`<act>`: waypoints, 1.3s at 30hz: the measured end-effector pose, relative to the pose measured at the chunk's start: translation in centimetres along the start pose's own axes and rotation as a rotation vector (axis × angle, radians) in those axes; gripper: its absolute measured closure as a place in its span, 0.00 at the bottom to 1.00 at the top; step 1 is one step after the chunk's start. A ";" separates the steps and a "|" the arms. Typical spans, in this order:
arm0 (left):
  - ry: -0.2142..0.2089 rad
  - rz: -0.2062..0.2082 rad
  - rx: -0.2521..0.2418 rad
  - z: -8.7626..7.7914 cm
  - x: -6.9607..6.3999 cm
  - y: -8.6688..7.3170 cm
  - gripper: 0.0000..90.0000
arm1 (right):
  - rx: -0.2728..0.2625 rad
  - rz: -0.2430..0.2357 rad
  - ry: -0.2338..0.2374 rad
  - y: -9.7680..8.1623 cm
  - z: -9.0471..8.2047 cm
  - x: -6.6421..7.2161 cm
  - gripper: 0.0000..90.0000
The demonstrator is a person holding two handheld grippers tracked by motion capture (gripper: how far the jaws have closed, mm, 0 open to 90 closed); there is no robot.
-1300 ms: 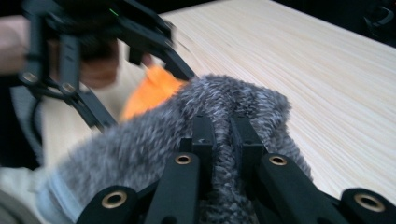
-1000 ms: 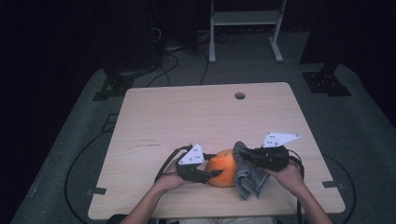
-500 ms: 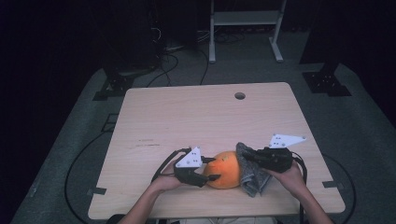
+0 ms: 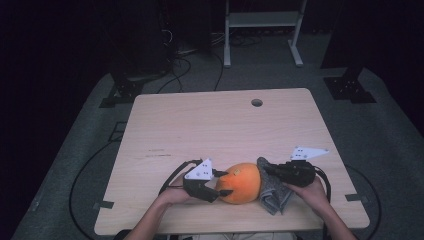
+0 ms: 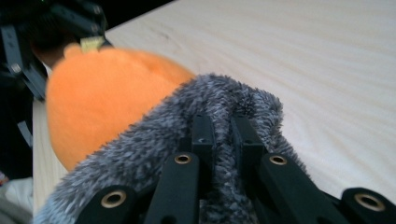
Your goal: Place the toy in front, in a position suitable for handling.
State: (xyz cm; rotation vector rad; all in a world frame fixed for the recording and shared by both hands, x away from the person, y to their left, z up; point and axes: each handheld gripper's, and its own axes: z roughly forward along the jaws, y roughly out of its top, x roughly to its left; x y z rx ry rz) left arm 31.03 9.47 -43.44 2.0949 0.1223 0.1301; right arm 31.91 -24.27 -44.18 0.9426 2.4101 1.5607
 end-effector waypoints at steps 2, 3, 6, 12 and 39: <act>-0.002 -0.006 -0.003 0.0 0.0 -0.1 0.47 | 0.039 0.010 0.000 -0.4 0.4 -0.1 0.91; -0.005 -0.007 -0.002 -0.1 0.1 -0.1 0.47 | 0.055 0.006 -0.013 -0.6 0.4 -0.1 0.91; -0.006 -0.010 0.000 -0.1 0.0 -0.1 0.44 | 0.064 0.004 -0.019 -0.9 0.0 -0.1 0.91; -0.001 -0.003 -0.004 0.3 -0.1 0.1 0.41 | -0.033 -0.036 0.029 1.2 -1.1 1.4 0.91; 0.066 -0.004 -0.039 1.4 -0.4 1.2 0.44 | -0.076 -0.151 0.044 3.7 -1.2 4.4 0.91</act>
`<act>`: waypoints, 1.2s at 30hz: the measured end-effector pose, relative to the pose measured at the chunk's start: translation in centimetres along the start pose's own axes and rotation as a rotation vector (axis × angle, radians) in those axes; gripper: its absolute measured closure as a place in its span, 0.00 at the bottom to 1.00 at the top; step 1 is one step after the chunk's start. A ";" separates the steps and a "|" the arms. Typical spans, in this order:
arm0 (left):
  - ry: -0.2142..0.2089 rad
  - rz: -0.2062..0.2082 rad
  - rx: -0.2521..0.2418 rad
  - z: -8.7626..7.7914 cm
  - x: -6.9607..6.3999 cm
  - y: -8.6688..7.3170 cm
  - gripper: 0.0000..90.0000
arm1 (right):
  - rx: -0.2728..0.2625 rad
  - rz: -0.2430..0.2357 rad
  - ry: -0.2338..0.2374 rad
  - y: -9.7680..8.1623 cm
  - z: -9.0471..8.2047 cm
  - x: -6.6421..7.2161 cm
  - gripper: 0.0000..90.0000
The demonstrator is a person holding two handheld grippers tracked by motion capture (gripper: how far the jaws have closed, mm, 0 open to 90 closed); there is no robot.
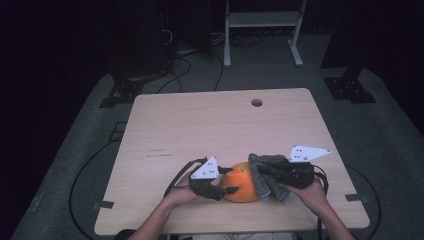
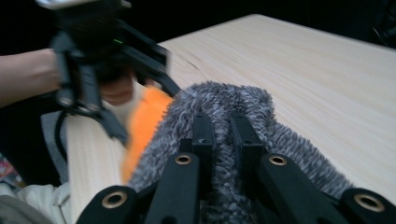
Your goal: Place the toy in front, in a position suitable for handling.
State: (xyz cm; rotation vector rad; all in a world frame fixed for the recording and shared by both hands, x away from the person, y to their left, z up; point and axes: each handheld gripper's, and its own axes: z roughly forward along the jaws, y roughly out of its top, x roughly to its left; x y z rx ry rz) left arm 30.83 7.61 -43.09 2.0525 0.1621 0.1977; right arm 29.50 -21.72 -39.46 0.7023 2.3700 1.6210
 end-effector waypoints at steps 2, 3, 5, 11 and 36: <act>0.006 0.004 -0.002 0.1 -0.2 0.2 0.44 | -0.002 -0.035 0.012 0.7 0.6 0.7 0.91; 0.008 0.008 -0.003 0.2 -0.2 0.2 0.44 | 0.005 -0.053 0.015 1.1 0.9 1.1 0.91; 0.001 0.012 -0.003 0.2 -0.2 0.3 0.41 | 0.064 -0.083 -0.008 1.1 1.9 1.3 0.91; -0.017 -0.091 -0.002 0.0 1.0 -0.4 0.17 | 0.053 -0.016 -0.010 -0.3 1.7 -0.3 0.91; 0.039 -0.096 -0.034 -2.6 1.2 2.7 0.49 | -0.117 0.006 0.011 2.1 -1.8 0.4 0.91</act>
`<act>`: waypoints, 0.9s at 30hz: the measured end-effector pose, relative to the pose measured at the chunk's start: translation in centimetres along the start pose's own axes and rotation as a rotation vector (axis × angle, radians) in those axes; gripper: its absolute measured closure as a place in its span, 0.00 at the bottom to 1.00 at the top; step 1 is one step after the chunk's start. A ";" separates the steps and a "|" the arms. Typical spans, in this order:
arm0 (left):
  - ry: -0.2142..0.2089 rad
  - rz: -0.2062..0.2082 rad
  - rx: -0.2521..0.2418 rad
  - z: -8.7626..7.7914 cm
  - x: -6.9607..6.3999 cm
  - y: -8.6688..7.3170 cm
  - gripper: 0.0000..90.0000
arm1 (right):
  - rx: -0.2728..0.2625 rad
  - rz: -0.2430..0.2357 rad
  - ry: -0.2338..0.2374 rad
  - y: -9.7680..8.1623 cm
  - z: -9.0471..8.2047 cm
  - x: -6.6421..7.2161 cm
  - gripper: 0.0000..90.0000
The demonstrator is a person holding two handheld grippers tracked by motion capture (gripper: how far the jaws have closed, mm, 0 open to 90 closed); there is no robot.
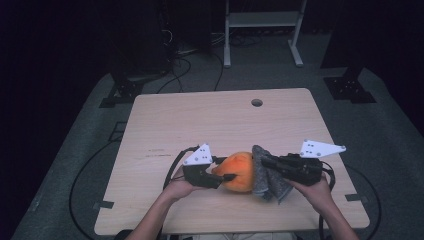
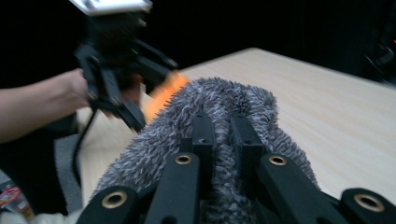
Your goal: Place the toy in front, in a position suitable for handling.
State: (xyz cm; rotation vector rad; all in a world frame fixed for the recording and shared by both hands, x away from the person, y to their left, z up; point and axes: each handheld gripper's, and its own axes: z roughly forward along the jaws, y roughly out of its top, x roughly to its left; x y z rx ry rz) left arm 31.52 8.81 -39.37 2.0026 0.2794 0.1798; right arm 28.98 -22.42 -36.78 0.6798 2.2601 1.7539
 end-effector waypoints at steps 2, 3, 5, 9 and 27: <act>-0.017 0.000 0.003 0.0 -0.1 0.1 0.49 | 0.014 -0.014 0.016 0.5 0.9 0.4 0.91; -0.027 -0.005 0.003 0.0 -0.1 0.1 0.49 | 0.027 -0.021 0.015 0.6 1.5 0.5 0.91; -0.027 -0.015 0.016 0.0 0.0 0.0 0.49 | 0.042 -0.009 0.014 0.4 2.5 0.4 0.91; -0.018 -0.053 0.069 0.9 0.6 -1.1 0.46 | 0.115 0.021 -0.016 -1.3 3.7 -0.6 0.91; -0.055 -0.100 0.010 2.1 1.4 -3.0 0.34 | 0.145 0.125 -0.115 -5.5 2.6 -3.1 0.91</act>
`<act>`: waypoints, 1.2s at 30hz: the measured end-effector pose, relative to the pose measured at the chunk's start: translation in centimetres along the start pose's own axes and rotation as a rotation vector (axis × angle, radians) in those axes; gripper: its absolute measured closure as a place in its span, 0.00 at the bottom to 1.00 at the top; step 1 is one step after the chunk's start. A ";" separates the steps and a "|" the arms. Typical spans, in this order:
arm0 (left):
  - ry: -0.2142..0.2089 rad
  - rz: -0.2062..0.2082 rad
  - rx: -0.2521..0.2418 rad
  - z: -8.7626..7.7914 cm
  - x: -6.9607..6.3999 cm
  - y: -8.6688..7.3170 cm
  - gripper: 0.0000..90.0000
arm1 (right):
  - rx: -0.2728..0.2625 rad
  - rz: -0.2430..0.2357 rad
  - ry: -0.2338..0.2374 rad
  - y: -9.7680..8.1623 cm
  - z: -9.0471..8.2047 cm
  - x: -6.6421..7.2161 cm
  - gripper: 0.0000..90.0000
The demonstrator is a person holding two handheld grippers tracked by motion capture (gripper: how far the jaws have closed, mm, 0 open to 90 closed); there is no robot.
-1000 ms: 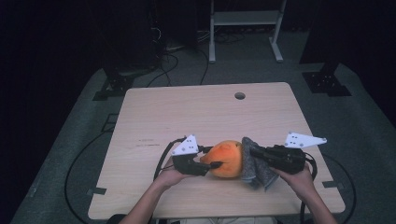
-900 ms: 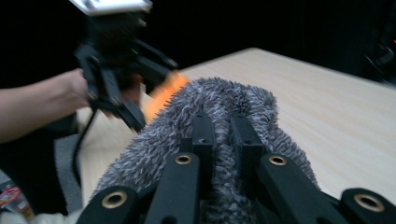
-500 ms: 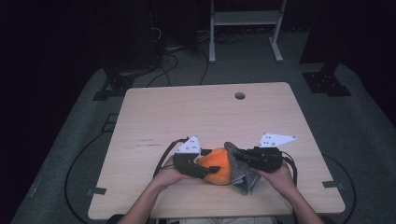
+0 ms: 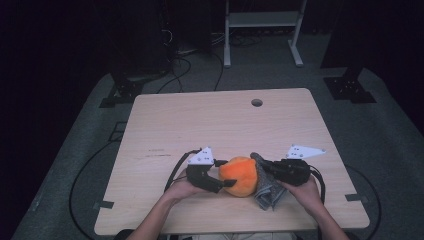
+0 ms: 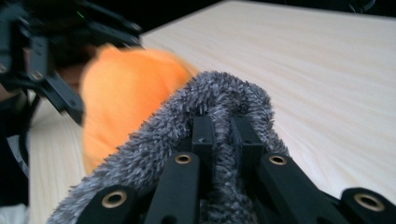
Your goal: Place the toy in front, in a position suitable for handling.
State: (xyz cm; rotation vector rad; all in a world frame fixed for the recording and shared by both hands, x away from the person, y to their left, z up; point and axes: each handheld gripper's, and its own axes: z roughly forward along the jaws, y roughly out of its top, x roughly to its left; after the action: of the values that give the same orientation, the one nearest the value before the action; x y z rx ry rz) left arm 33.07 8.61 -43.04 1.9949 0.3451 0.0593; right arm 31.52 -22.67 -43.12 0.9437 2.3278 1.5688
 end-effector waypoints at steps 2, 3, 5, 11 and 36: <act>0.008 0.007 -0.008 0.0 -0.2 0.0 0.38 | 0.044 0.006 -0.025 -0.7 -0.1 -0.5 0.91; 0.017 0.007 -0.013 -0.1 -0.3 0.2 0.40 | 0.046 0.015 -0.023 -0.9 -0.3 -0.7 0.91; 0.022 -0.001 -0.030 -0.2 -0.4 0.5 0.41 | 0.010 0.022 -0.014 -0.8 -1.1 -0.7 0.91; 0.064 0.008 -0.033 -1.2 -0.8 1.8 0.45 | -0.134 -0.035 0.067 2.2 -3.6 1.1 0.91; 0.060 0.027 -0.009 0.3 -1.4 1.2 0.39 | -0.046 -0.151 0.038 3.0 -1.9 2.8 0.90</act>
State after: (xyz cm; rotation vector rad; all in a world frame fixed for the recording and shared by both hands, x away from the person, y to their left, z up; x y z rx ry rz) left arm 32.01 7.50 -41.96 1.9919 0.3564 0.1379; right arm 29.60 -21.73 -39.07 0.7154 2.3178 1.5851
